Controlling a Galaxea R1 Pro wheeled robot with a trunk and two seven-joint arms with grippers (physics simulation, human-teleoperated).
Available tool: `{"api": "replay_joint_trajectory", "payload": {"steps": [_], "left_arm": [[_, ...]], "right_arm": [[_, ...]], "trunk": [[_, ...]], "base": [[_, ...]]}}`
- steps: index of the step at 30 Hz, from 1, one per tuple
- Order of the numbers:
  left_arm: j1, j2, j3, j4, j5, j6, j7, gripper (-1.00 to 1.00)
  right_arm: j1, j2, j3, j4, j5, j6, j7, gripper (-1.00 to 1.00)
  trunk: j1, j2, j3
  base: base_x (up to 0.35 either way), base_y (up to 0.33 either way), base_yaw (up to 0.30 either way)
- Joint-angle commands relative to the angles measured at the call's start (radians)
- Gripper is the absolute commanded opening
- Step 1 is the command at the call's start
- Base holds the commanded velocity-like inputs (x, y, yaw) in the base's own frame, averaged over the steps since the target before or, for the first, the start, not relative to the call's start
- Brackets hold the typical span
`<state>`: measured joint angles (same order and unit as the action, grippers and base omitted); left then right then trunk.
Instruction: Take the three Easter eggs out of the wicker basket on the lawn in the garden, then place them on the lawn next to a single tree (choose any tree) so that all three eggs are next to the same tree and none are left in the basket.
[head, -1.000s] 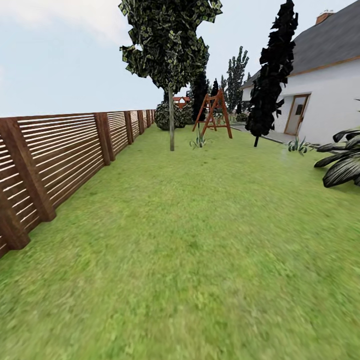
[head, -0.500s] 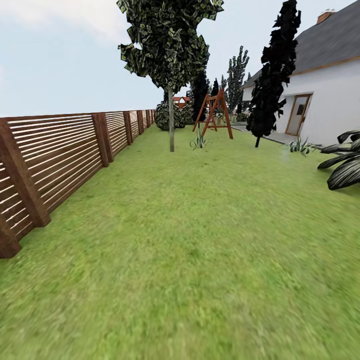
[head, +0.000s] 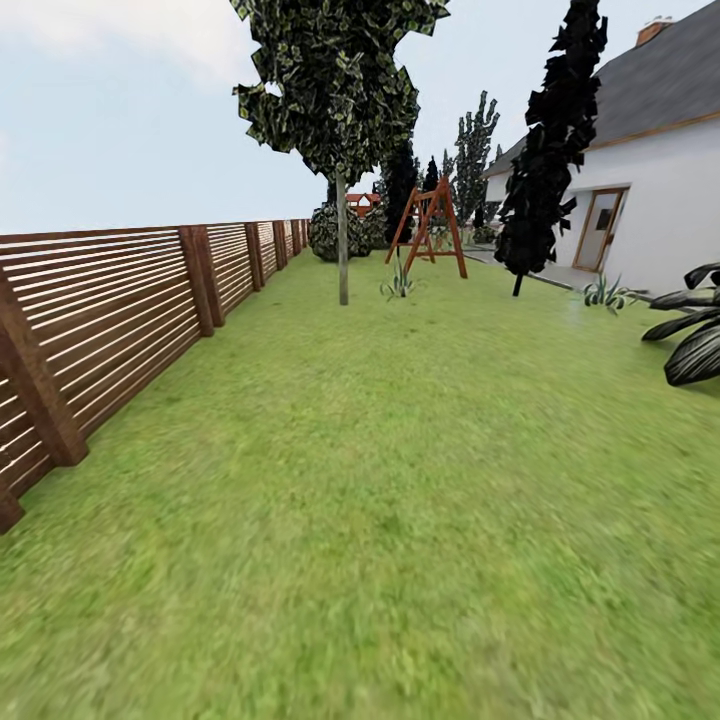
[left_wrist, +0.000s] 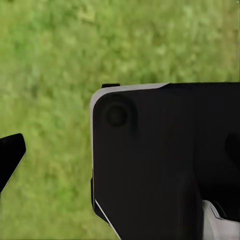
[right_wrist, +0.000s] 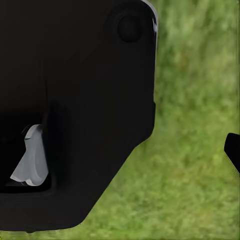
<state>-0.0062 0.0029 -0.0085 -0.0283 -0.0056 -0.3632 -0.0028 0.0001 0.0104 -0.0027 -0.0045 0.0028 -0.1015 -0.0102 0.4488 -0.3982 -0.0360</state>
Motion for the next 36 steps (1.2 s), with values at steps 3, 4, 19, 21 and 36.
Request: {"api": "replay_joint_trajectory", "payload": {"steps": [3,4,19,21,36], "left_arm": [[0.000,0.000,-0.001,0.001,-0.001,-0.003,0.000,1.00],[0.000,0.000,-0.001,0.001,-0.001,-0.003,0.000,1.00],[0.000,0.000,-0.001,0.001,-0.001,-0.003,0.000,1.00],[0.000,0.000,-0.001,0.001,-0.001,-0.003,0.000,1.00],[0.000,0.000,-0.001,0.001,-0.001,-0.004,0.000,1.00]], "right_arm": [[0.000,0.000,0.000,-0.001,0.000,-0.003,-0.001,1.00],[0.000,0.000,0.000,0.000,0.000,-0.003,-0.001,1.00],[0.000,0.000,0.000,0.000,0.000,-0.003,-0.001,1.00],[0.000,0.000,0.000,0.000,0.000,-0.003,-0.001,1.00],[0.000,0.000,0.000,0.000,0.000,-0.003,-0.001,1.00]], "trunk": [[0.001,-0.002,-0.002],[0.001,-0.002,-0.002],[0.001,-0.002,-0.002],[0.001,-0.002,-0.002],[0.001,-0.002,-0.002]], "base": [[0.328,0.000,0.000],[0.328,0.000,0.000],[0.328,0.000,0.000],[0.327,0.000,0.000],[0.321,0.000,0.000]]}}
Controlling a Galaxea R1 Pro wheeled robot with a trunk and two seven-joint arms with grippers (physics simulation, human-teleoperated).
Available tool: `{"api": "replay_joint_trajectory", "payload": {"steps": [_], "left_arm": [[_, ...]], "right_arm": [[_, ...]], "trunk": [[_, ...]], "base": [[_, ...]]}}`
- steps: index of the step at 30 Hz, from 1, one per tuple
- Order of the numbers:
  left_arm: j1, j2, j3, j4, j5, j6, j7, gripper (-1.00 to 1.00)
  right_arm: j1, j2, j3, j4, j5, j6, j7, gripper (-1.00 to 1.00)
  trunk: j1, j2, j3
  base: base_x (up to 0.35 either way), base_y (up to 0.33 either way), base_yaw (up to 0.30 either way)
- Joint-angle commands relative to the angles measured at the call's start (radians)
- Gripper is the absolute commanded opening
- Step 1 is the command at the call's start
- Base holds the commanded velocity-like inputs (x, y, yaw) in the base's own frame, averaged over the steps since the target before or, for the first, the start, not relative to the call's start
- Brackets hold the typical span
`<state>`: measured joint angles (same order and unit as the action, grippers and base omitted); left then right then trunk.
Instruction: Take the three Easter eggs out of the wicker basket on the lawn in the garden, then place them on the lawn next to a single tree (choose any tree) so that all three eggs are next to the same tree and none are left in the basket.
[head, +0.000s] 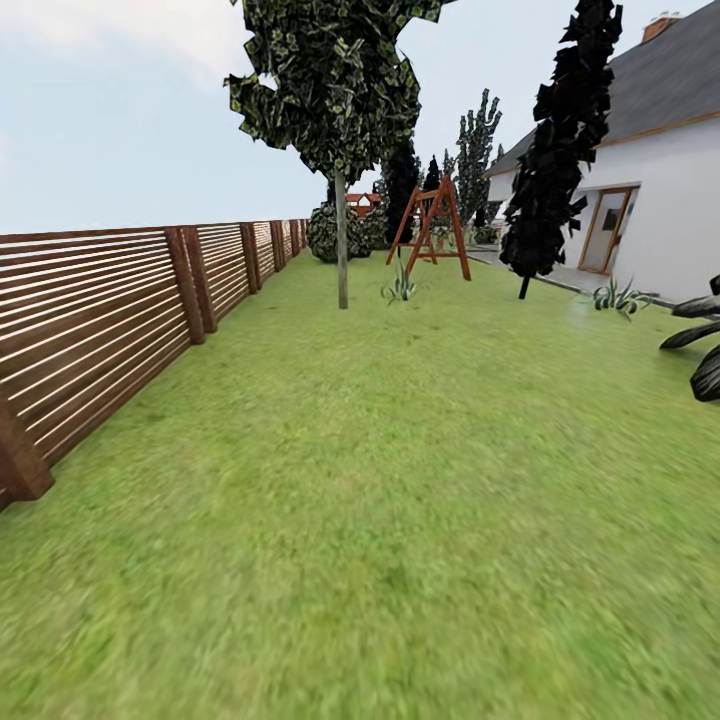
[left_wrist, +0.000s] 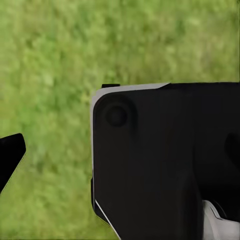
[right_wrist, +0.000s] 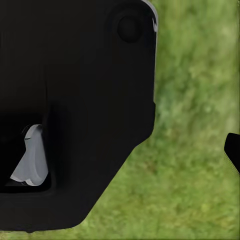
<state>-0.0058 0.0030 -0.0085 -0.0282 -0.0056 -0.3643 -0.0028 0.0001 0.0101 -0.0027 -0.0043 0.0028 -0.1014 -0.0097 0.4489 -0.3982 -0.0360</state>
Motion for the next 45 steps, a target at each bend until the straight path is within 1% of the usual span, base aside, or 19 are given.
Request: {"api": "replay_joint_trajectory", "payload": {"steps": [1,45], "left_arm": [[-0.001,0.000,-0.001,0.001,-0.001,-0.003,0.000,1.00],[-0.001,0.000,-0.001,0.001,-0.001,-0.005,0.000,1.00]], "right_arm": [[0.000,0.000,0.000,0.000,0.000,-0.003,-0.001,1.00],[0.000,0.000,0.000,0.000,0.000,-0.003,-0.001,1.00]], "trunk": [[0.001,-0.002,-0.002],[0.001,-0.002,-0.002]], "base": [[0.318,0.000,0.000],[0.314,0.000,0.000]]}}
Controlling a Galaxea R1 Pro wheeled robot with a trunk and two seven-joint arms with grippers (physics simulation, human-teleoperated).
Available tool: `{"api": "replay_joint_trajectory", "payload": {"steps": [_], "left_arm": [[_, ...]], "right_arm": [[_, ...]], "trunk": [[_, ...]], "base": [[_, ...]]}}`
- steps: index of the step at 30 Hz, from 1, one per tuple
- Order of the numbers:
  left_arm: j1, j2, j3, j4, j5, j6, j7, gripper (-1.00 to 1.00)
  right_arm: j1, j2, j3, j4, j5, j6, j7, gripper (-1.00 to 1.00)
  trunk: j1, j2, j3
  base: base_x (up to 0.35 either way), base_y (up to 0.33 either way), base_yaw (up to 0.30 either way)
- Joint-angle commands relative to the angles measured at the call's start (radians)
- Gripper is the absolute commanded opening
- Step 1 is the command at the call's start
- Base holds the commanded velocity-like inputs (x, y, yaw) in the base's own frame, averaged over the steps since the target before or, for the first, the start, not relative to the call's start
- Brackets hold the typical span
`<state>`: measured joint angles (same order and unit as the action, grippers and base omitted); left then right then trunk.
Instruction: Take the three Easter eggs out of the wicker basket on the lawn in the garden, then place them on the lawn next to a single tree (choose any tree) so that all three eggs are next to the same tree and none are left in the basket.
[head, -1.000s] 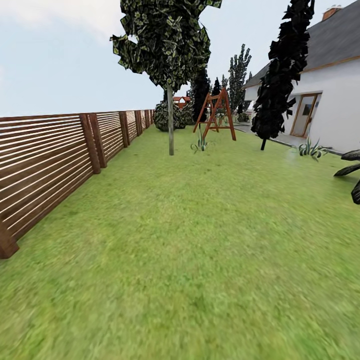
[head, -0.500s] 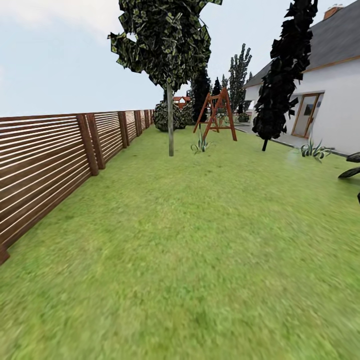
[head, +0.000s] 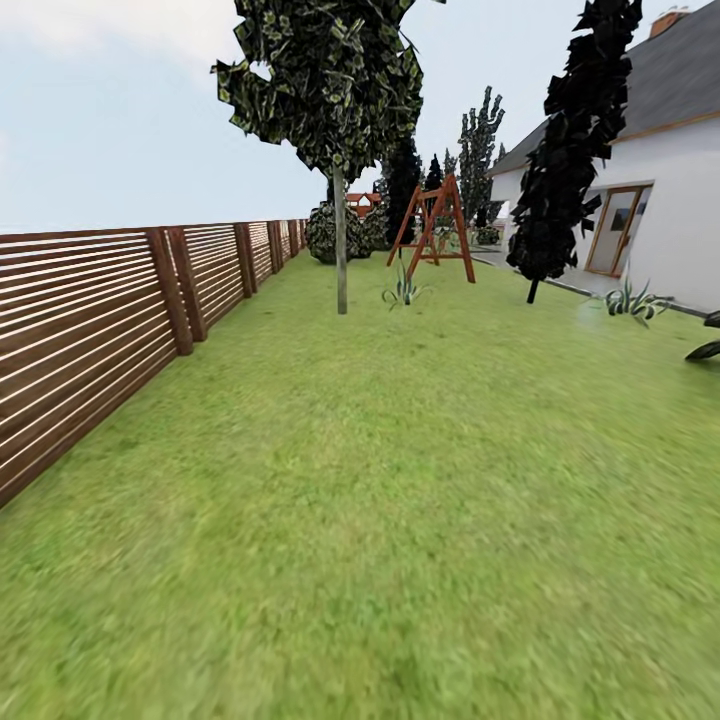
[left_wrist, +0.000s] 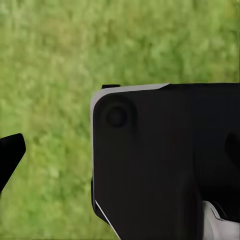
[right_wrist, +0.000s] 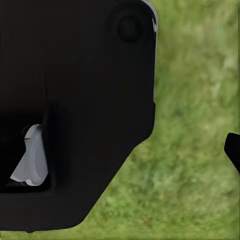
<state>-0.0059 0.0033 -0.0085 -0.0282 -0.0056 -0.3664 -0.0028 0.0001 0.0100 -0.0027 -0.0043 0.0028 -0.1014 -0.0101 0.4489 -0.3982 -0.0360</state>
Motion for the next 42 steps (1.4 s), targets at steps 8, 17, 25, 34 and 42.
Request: {"api": "replay_joint_trajectory", "payload": {"steps": [8,17,25,34,42], "left_arm": [[-0.001,0.000,-0.001,0.001,-0.001,-0.003,0.000,1.00],[-0.001,0.000,-0.001,0.001,-0.001,-0.003,0.000,1.00],[-0.001,0.000,-0.001,0.001,-0.001,-0.003,0.000,1.00],[-0.001,0.001,-0.001,0.001,-0.001,-0.004,0.000,1.00],[0.000,0.001,-0.001,0.001,-0.001,-0.005,0.000,1.00]], "right_arm": [[0.000,0.000,0.000,-0.001,0.000,-0.003,-0.001,1.00],[0.000,0.000,0.000,-0.001,0.000,-0.003,-0.001,1.00],[0.000,0.001,0.000,-0.001,0.000,-0.003,-0.001,1.00],[0.000,0.000,0.000,-0.001,0.000,-0.003,-0.002,1.00],[0.000,0.000,0.000,-0.001,0.000,-0.003,-0.001,1.00]], "trunk": [[0.001,-0.002,-0.002],[0.001,-0.002,-0.002],[0.001,-0.002,-0.002],[0.001,-0.002,-0.002],[0.001,-0.002,-0.002]], "base": [[0.308,0.000,0.000],[0.308,0.000,0.000],[0.307,0.000,0.000],[0.305,0.000,0.000],[0.304,0.000,0.000]]}}
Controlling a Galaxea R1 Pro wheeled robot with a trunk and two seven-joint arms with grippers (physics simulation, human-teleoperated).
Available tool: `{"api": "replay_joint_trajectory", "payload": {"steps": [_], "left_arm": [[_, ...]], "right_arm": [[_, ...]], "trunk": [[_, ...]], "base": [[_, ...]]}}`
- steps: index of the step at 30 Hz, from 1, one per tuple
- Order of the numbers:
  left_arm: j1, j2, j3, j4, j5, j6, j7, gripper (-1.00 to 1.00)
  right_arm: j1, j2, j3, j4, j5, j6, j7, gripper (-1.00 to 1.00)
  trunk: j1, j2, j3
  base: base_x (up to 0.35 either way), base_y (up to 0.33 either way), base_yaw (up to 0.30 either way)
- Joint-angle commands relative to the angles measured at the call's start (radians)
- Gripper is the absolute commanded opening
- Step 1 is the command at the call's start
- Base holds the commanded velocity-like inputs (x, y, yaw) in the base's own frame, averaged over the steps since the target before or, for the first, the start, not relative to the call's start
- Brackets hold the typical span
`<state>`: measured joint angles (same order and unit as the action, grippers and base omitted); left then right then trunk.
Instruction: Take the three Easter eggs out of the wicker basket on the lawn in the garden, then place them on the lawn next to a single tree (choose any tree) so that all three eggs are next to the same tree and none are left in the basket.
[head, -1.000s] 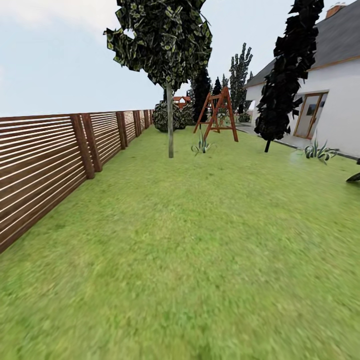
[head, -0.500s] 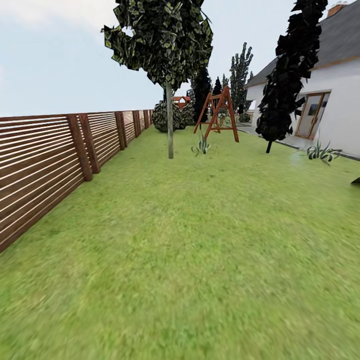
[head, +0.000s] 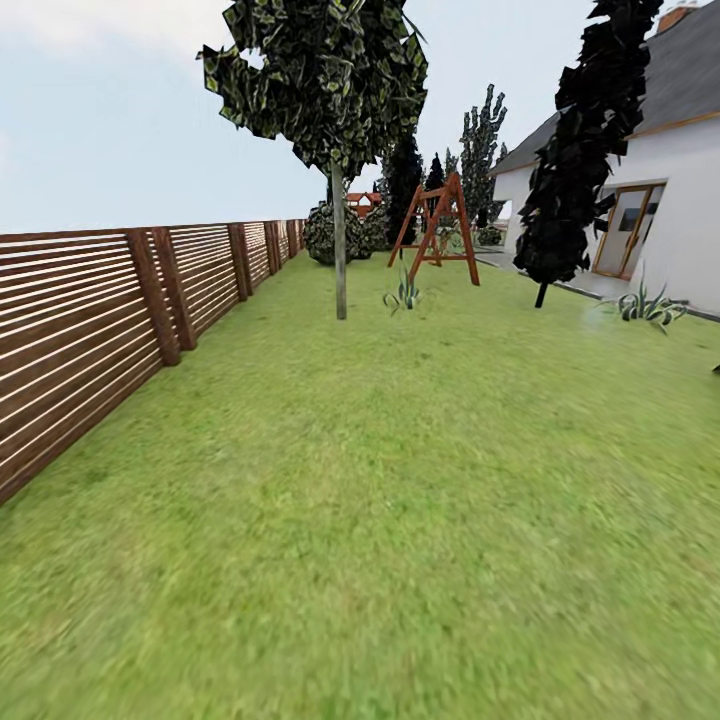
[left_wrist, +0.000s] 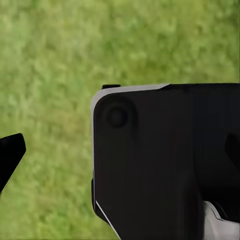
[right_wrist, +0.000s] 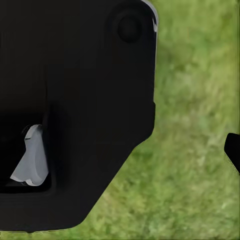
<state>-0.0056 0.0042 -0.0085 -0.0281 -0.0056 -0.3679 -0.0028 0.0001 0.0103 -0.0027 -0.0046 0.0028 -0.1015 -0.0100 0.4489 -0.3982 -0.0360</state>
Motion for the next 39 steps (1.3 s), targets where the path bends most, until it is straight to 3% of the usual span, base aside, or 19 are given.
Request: {"api": "replay_joint_trajectory", "payload": {"steps": [1,39], "left_arm": [[-0.001,0.000,-0.001,0.001,-0.001,-0.003,0.000,1.00],[-0.001,0.000,-0.001,0.001,-0.001,-0.006,0.000,1.00]], "right_arm": [[0.000,0.000,0.000,-0.001,0.000,-0.003,-0.001,1.00],[0.000,0.000,0.000,0.000,0.000,-0.003,-0.001,1.00]], "trunk": [[0.001,-0.002,-0.002],[0.001,-0.002,-0.002]], "base": [[0.304,0.000,0.000],[0.304,0.000,0.000]]}}
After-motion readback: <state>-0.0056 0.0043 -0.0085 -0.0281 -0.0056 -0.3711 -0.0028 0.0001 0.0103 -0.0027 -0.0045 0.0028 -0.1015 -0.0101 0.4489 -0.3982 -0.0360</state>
